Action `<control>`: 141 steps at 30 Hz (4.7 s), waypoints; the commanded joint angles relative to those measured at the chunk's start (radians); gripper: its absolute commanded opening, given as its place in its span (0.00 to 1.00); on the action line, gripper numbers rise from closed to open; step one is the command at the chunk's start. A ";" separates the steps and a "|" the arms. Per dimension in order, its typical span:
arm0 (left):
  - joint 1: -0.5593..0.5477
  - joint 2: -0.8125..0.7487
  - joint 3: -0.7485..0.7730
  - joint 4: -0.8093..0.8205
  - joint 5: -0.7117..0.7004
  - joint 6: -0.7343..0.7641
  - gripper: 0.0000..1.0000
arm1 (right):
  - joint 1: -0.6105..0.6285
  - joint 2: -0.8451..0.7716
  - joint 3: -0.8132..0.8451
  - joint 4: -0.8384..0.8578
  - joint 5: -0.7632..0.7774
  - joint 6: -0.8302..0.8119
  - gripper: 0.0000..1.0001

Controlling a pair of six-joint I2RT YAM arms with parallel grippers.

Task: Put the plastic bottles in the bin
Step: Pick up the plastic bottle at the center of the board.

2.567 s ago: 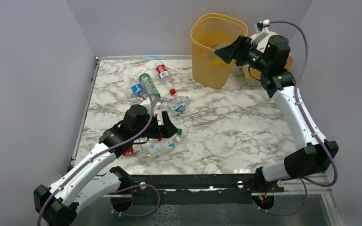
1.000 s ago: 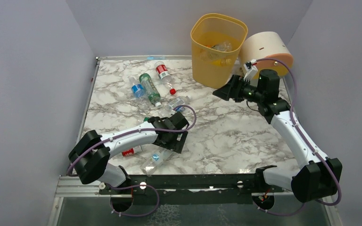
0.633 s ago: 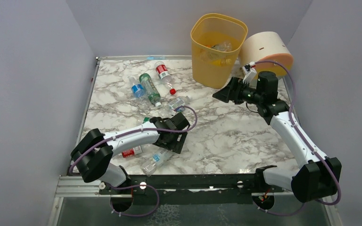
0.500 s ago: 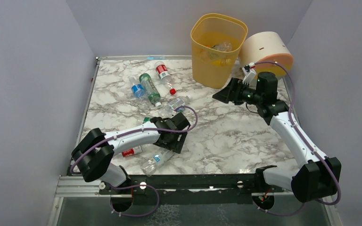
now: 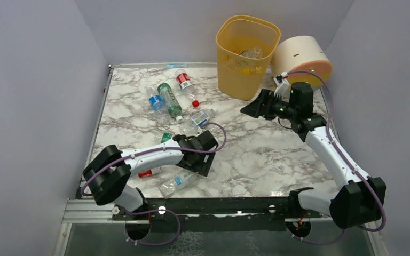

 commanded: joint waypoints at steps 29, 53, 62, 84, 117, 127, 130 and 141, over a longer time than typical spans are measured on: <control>-0.010 0.076 0.089 0.025 -0.043 0.002 0.60 | 0.006 0.027 -0.015 -0.025 0.003 -0.029 0.85; 0.031 -0.004 0.326 -0.007 -0.160 0.074 0.57 | 0.005 -0.013 -0.025 -0.069 0.036 -0.024 0.85; 0.046 -0.061 0.395 0.000 -0.167 0.083 0.56 | 0.006 -0.008 -0.052 -0.056 0.026 -0.013 0.85; 0.211 -0.034 0.524 0.164 0.219 0.063 0.55 | 0.167 -0.220 -0.278 0.187 0.075 -0.135 1.00; 0.320 -0.104 0.307 0.581 0.449 -0.229 0.54 | 0.495 -0.160 -0.447 0.636 0.306 -0.019 0.99; 0.328 -0.110 0.287 0.638 0.456 -0.269 0.54 | 0.534 -0.093 -0.415 0.602 0.384 -0.011 1.00; 0.329 -0.116 0.275 0.648 0.453 -0.277 0.54 | 0.543 -0.070 -0.397 0.590 0.399 -0.010 1.00; 0.336 -0.136 0.275 0.626 0.426 -0.265 0.59 | 0.557 -0.029 -0.359 0.553 0.419 -0.015 0.69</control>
